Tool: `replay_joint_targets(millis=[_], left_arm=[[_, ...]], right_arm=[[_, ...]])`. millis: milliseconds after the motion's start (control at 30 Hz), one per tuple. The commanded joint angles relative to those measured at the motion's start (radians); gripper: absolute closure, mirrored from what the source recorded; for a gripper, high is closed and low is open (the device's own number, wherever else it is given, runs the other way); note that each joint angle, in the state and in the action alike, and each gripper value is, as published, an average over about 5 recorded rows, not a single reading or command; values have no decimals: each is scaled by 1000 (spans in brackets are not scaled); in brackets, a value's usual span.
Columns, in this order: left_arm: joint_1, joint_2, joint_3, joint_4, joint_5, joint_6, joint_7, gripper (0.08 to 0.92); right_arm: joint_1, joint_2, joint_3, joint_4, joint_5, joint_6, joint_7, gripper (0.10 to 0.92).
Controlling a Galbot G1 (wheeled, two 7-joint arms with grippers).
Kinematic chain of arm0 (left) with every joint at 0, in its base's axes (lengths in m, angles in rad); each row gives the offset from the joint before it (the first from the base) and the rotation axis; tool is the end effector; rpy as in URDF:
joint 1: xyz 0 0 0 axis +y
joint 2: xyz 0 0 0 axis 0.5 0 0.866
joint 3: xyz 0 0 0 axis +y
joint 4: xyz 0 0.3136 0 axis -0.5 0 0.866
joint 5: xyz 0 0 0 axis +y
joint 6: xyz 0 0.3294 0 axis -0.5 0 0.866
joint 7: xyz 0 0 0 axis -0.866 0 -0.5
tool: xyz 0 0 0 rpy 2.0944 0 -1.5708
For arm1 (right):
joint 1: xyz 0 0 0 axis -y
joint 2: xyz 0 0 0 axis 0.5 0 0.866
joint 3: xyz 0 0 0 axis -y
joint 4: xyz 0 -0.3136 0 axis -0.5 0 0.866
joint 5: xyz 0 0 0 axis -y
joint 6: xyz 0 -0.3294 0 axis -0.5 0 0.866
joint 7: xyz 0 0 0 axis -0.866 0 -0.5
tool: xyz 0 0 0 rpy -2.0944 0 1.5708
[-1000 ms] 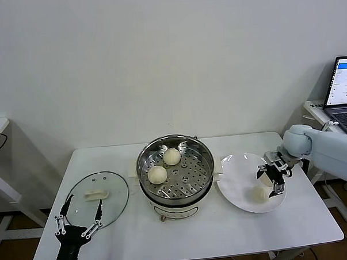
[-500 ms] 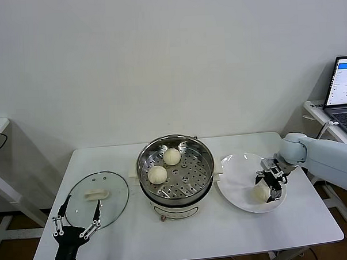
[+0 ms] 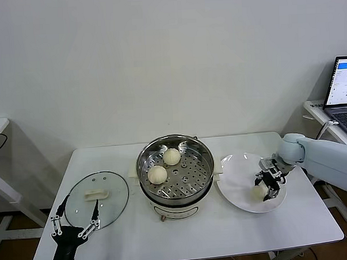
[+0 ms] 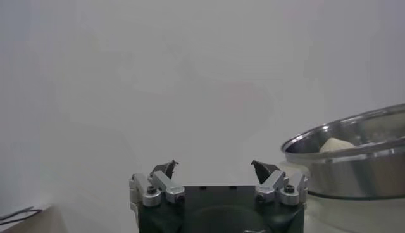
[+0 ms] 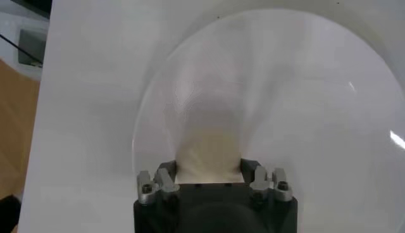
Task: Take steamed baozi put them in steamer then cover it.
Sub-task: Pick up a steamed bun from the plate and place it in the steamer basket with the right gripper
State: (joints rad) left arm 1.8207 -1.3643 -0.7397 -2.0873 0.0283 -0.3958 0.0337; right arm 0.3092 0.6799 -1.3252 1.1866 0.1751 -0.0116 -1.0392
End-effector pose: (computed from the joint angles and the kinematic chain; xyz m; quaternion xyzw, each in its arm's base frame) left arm 0.1058 0.0911 -0.2921 0.0260 0.9834 0.1629 0.0762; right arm 0.4738 -0.1552 -0.1889 0.5710 -0.4811 0.5351 0.3951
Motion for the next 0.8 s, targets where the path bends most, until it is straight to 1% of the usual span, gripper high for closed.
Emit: replay_joint_targets(millis=[33, 167, 367, 600, 800], left_arm=[[-1, 3, 0, -3, -1, 1, -1, 177], [-4, 5, 2, -8, 0, 4, -1, 177], [-14, -5, 17, -13, 0, 3, -1, 177], [-15, -12, 25, -24, -2, -3, -3, 177], [-11, -11, 13, -34, -3, -5, -3, 177]], right_arm=[[160, 13, 62, 70, -31, 131, -97, 372], [334, 61, 35, 165, -50, 286, -131, 372], [494, 188, 3, 307, -78, 443, -126, 372], [491, 297, -1, 411, -210, 555, -104, 369], [431, 373, -13, 427, -300, 598, -79, 364]])
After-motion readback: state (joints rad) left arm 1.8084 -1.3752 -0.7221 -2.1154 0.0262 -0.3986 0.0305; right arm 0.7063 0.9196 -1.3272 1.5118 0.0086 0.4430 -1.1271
